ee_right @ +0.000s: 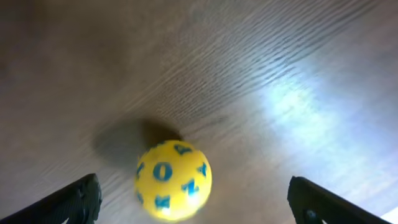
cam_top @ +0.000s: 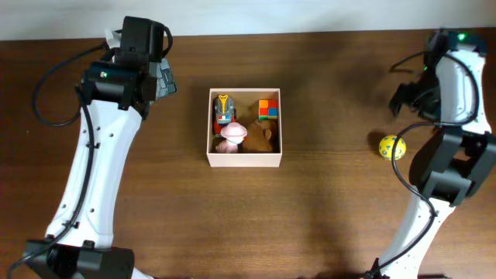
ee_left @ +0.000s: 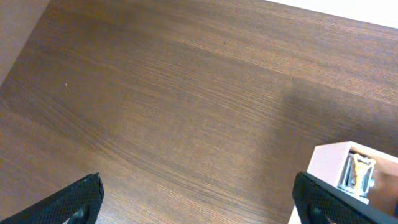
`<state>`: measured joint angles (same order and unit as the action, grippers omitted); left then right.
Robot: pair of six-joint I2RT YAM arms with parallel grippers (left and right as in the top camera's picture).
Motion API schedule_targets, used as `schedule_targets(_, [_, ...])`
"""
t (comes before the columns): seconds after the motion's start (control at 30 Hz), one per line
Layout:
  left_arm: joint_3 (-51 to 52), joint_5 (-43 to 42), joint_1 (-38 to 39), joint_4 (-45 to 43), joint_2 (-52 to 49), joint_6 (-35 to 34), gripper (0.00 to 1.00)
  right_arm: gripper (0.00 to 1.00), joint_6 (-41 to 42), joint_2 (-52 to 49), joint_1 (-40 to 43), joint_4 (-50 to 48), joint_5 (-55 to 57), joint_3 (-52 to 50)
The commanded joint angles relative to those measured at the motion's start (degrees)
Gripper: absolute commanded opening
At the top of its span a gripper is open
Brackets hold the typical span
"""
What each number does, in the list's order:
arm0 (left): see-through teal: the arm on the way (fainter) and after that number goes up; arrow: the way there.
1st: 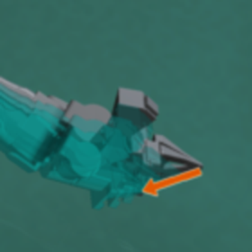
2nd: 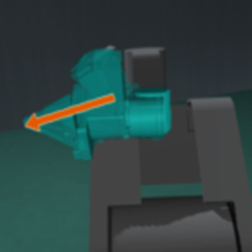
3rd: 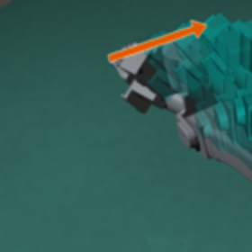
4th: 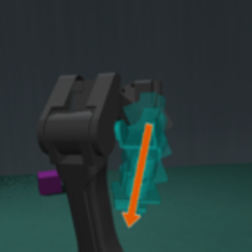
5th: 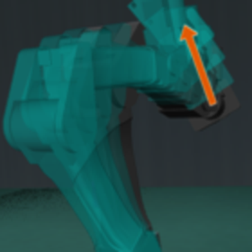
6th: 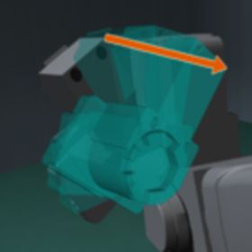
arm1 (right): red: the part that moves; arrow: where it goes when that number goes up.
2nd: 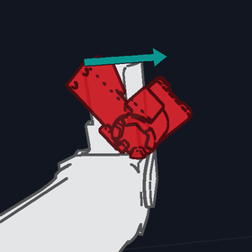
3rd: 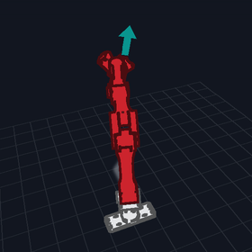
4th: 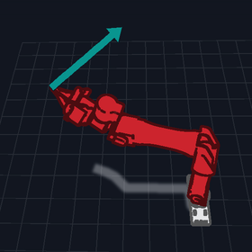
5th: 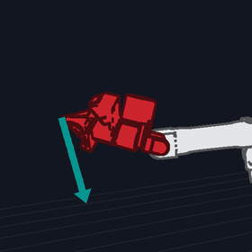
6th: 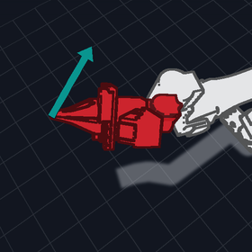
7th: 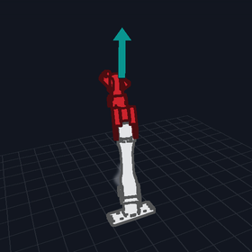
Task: Pack container
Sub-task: 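Lower the right gripper over the yellow ball and close on it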
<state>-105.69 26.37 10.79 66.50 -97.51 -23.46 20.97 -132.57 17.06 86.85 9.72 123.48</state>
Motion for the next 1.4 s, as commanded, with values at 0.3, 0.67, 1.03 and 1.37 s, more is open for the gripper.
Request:
schedule_targets(0.3, [-0.1,0.0,-0.1,0.1,-0.3,-0.7,0.99,0.99,-0.8,1.1,-3.3,-5.4,-0.7,-10.8])
schedule_targets(0.67, [-0.1,0.0,-0.1,0.1,-0.3,-0.7,0.99,0.99,-2.9,1.1,-4.3,-8.3,-2.1,-13.9])
schedule_targets(1.03, [-0.1,0.0,-0.1,0.1,-0.3,-0.7,1.00,1.00,-7.1,1.1,-4.3,-11.3,-2.3,-19.0])
schedule_targets(1.37, [-0.1,0.0,-0.1,0.1,-0.3,-0.7,0.99,0.73,-7.1,1.1,-4.3,-13.0,-2.2,-22.0])
